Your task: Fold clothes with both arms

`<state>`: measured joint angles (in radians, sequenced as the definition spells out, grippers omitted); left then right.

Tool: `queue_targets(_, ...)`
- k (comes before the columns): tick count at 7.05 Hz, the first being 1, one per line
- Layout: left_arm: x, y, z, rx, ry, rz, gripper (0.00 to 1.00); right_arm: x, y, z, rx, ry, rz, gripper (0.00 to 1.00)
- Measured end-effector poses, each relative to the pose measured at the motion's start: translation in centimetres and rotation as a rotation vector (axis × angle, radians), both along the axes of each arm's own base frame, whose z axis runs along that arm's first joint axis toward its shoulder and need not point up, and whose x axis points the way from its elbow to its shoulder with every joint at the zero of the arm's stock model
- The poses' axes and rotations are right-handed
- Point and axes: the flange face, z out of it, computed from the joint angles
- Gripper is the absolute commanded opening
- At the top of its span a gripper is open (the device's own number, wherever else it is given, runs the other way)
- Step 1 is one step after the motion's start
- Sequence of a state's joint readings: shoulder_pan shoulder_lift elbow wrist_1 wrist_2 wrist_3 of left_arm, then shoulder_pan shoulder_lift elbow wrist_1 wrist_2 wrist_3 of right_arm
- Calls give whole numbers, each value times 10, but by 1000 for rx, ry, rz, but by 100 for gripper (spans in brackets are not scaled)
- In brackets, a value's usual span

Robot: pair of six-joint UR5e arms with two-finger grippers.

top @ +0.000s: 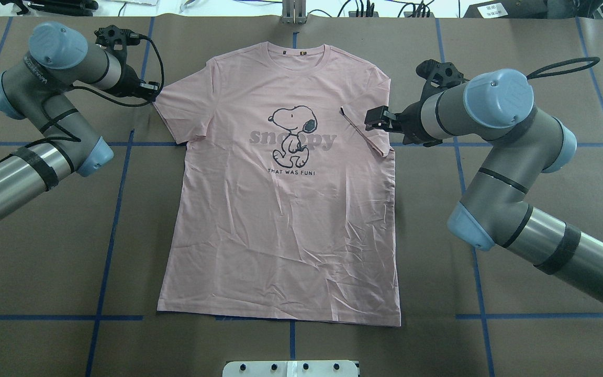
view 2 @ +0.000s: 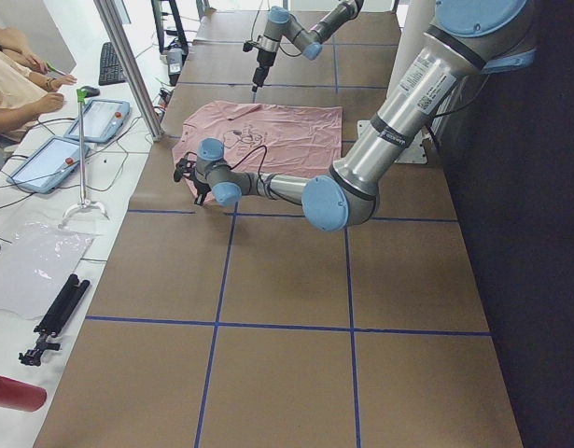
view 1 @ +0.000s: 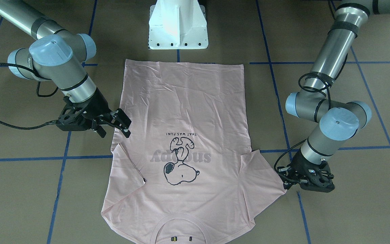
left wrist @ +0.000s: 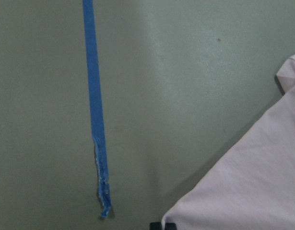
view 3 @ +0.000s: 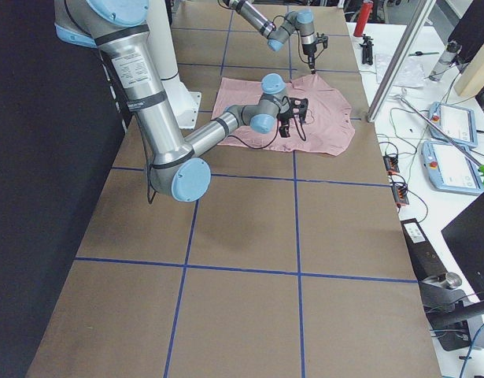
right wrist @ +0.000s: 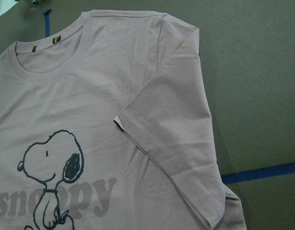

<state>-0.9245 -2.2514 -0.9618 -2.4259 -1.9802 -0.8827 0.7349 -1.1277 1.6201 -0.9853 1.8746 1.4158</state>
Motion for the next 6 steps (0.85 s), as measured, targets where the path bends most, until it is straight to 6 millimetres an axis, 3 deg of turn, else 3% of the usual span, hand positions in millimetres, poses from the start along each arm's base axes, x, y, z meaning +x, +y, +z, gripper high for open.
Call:
queue_targets(2,16,6,-60,-27,100,-40,0,-1,0,-3,2,-2,-1,100)
queue_targets(3,43,28,-91,-68,164,-42,0,-2,0,-3,2,-2,-2,100)
queue_targets(4,69,45,-108,-102,197,-37,0,-2,0,-2,2,-1,-3,100)
queue_targets(5,90,46,-118,-113,197,-51,0,-4,1,-2,3,0,-4,100)
queue_targets(6,106,32,-127,-106,178,-87,0,-5,1,-2,2,0,-5,100)
